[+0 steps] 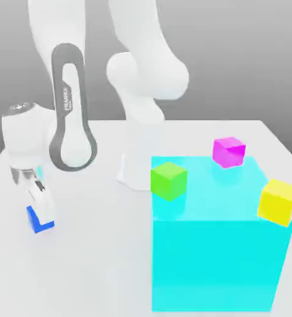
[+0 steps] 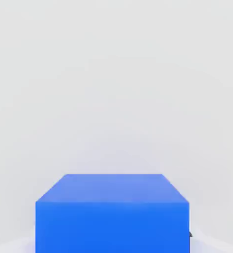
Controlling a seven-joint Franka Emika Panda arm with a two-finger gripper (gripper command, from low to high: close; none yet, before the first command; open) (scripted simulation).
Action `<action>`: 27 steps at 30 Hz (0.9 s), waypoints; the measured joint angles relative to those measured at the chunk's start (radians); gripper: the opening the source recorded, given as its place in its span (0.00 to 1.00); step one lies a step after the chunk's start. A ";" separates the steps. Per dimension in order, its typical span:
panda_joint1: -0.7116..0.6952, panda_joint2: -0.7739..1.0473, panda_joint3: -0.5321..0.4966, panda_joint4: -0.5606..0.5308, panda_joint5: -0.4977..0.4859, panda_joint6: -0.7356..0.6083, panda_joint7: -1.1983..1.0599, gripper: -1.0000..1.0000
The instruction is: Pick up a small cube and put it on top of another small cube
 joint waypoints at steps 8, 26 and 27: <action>0.115 -0.217 -0.193 -0.047 -0.297 -0.166 0.219 0.00; 0.738 -0.370 0.203 0.516 -0.319 -0.880 -0.073 0.00; 0.774 -0.376 0.226 0.551 -0.317 -0.921 -0.093 0.00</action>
